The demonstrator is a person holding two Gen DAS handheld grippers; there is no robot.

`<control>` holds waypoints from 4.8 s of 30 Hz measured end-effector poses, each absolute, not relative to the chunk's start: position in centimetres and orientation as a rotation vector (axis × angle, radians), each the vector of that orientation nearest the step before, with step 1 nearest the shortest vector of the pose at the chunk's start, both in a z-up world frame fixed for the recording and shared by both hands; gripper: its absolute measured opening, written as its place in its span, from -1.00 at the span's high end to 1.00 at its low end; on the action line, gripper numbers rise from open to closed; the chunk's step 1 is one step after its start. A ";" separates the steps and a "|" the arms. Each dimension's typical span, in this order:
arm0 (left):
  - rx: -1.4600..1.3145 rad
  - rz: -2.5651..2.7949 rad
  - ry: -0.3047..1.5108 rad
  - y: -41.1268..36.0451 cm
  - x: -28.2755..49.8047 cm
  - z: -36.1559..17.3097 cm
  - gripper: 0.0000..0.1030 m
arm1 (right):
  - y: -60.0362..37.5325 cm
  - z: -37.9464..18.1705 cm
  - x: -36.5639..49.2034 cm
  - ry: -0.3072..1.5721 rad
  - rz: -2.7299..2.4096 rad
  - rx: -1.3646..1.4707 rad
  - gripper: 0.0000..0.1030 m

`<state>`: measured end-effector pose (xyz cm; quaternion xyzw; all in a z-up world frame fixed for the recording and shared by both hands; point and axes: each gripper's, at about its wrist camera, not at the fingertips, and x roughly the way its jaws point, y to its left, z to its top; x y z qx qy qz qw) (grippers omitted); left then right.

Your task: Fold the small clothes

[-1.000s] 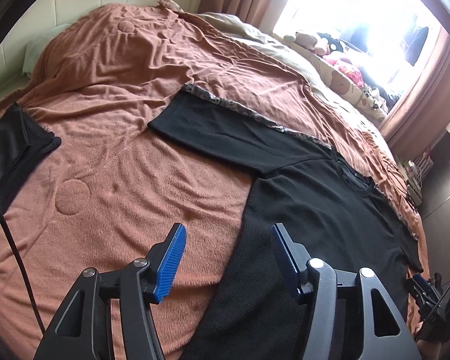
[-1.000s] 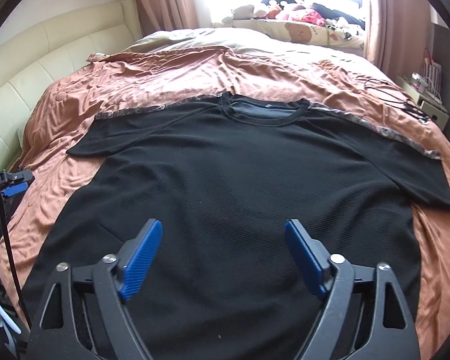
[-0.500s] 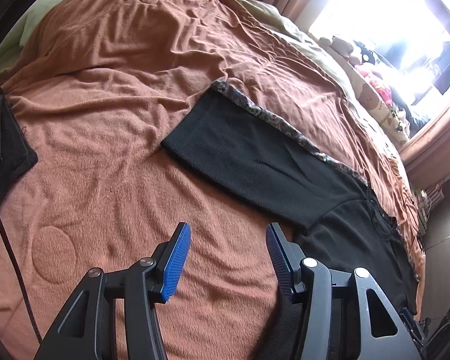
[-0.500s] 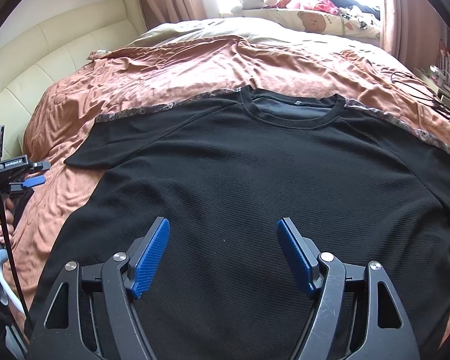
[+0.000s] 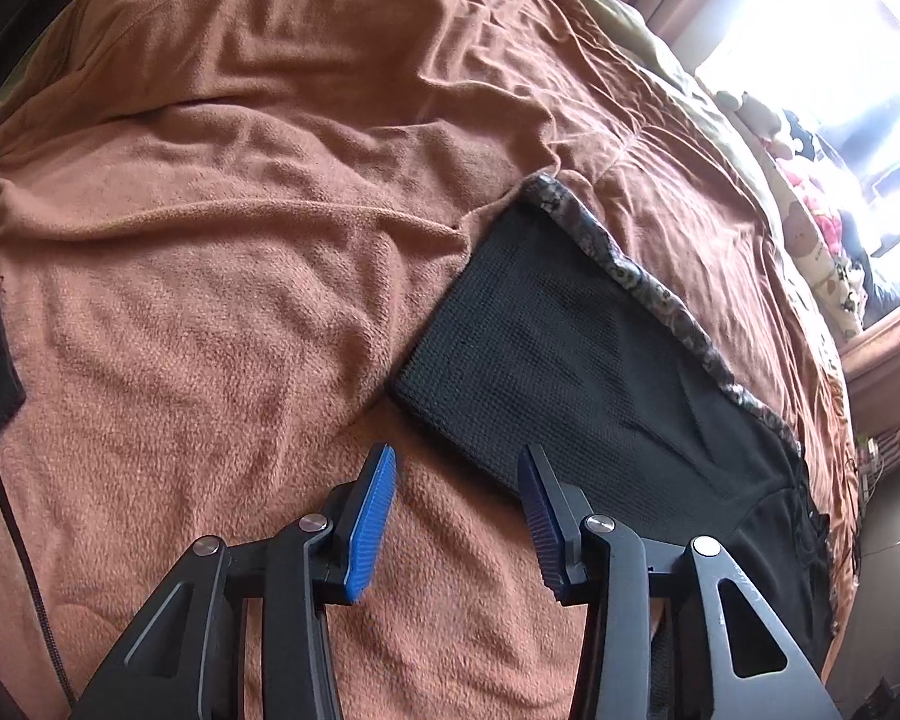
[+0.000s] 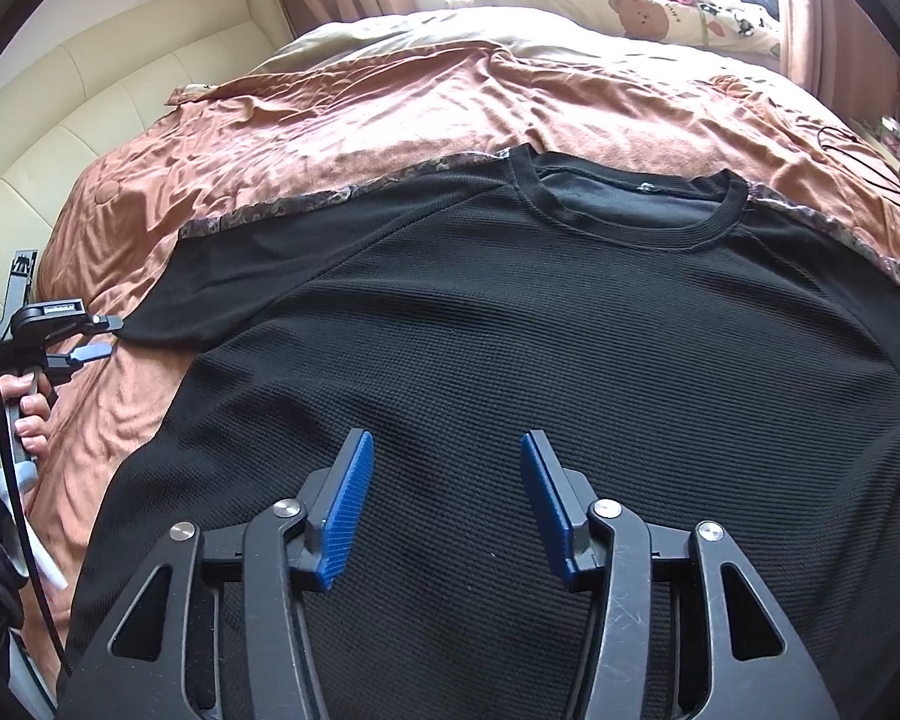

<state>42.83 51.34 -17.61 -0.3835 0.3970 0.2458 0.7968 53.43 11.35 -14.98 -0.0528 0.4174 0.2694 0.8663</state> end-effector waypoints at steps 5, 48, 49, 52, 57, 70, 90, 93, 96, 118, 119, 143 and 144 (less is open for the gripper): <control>-0.882 0.545 0.850 53.2 43.6 -19.1 0.34 | 12.8 -15.8 54.4 0.893 0.572 -0.104 0.14; -0.701 0.115 0.612 45.3 52.9 -1.8 0.89 | 27.7 -22.1 67.2 1.075 0.812 0.184 0.77; -0.704 0.108 0.613 45.2 53.1 -1.8 0.89 | 27.2 -21.9 66.9 1.076 0.813 0.197 0.77; -0.707 0.065 0.613 44.0 53.8 -1.4 0.89 | 25.7 -21.2 66.6 1.064 0.817 0.205 0.76; -0.633 -0.007 0.611 40.7 55.0 -0.2 0.89 | 21.8 -19.6 65.7 1.034 0.794 0.224 0.47; -0.566 -0.218 0.725 30.6 58.8 -2.6 0.89 | 8.8 -16.8 61.1 0.963 0.623 0.302 -0.14; -0.626 -0.006 0.948 34.4 56.6 -11.6 -0.17 | 7.9 -17.5 62.5 0.937 0.553 0.222 -0.29; -0.641 -0.015 0.981 33.8 56.8 -13.2 -0.17 | 8.2 -17.9 63.6 0.940 0.556 0.220 -0.14; -0.647 -0.014 1.012 33.5 57.0 -14.5 -0.17 | 8.7 -18.4 64.8 0.949 0.565 0.216 -0.02; -0.725 -0.040 1.038 33.3 56.8 -16.1 0.96 | 10.9 -19.7 68.3 0.929 0.614 0.204 0.95; -0.717 -0.040 1.021 33.5 56.8 -15.3 0.96 | 10.8 -19.5 67.7 0.921 0.610 0.198 0.95; -0.562 -0.155 0.935 29.4 65.2 -8.0 0.95 | 8.4 -18.9 58.2 0.934 0.714 0.339 0.95; -0.553 -0.161 0.939 29.0 65.4 -8.1 0.90 | 8.5 -19.1 58.0 0.943 0.712 0.338 0.95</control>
